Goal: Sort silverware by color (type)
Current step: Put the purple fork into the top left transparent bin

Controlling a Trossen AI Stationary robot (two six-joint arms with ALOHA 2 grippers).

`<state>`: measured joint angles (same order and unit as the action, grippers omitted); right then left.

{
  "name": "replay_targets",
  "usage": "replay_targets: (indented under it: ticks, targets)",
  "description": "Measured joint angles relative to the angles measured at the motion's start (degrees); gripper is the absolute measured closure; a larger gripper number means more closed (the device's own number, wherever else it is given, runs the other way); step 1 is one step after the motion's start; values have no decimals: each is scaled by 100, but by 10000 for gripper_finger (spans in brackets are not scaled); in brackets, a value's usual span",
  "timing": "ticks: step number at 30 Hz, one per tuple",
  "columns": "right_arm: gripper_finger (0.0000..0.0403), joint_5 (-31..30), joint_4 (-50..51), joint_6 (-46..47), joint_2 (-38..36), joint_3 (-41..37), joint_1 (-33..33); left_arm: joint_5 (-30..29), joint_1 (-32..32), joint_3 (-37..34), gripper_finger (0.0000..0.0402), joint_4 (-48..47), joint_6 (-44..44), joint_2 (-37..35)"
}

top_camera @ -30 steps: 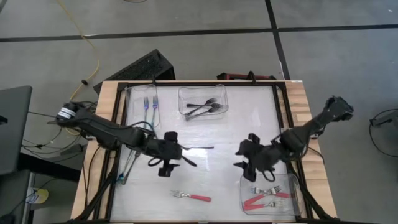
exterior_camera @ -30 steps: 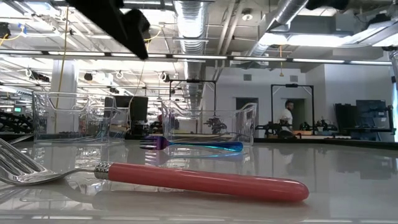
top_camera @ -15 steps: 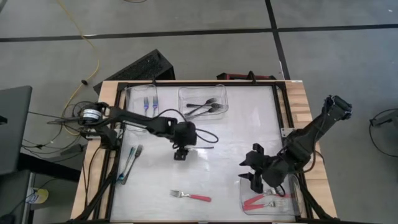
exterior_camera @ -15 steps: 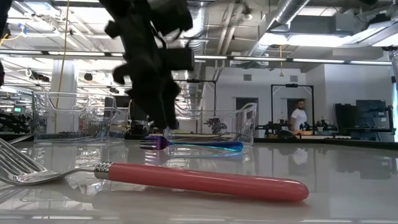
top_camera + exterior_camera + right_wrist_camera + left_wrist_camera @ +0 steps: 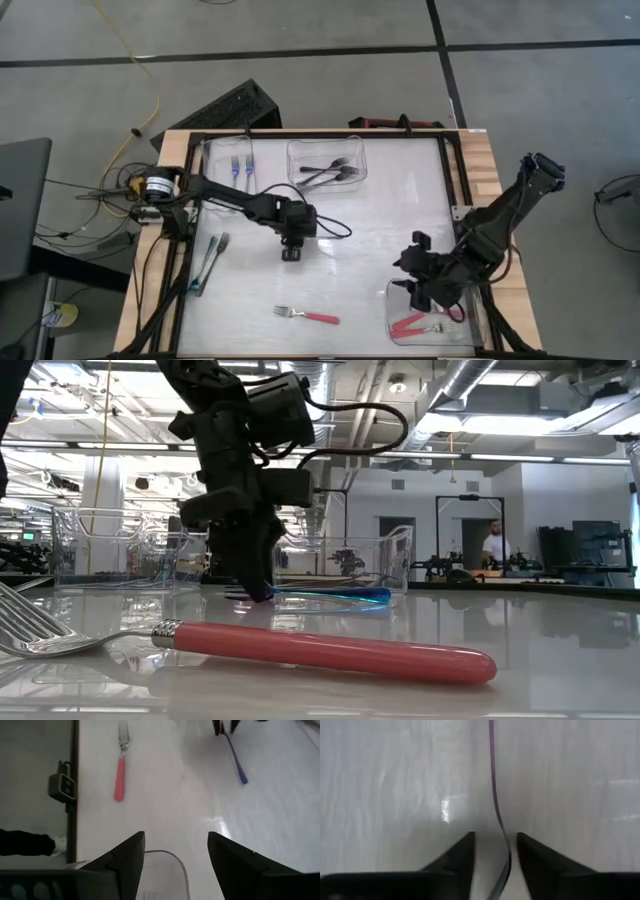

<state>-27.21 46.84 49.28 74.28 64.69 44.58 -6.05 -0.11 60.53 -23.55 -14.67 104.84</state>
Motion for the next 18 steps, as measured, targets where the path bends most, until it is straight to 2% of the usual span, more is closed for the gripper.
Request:
replay_targets:
  ticks: [3, 5, 9, 13, 18]
  targets:
    - [165, -10, 96, -117, 0, 0, -4, 17, -8, 0, 364, -150, -70, 0]
    - [165, -10, 90, -245, 0, 0, -4, 161, -8, 4, 389, -183, -124, 0]
    - [165, -10, 122, -331, -5, 0, -2, 440, -154, 248, 399, -452, -27, -30]
    - [165, -10, 159, -470, -9, 0, -4, 500, -408, 795, 400, -994, 591, -330]
    - [165, -10, 165, -742, -9, 2, -4, -9, -642, 1603, 401, -2715, 1404, -736]
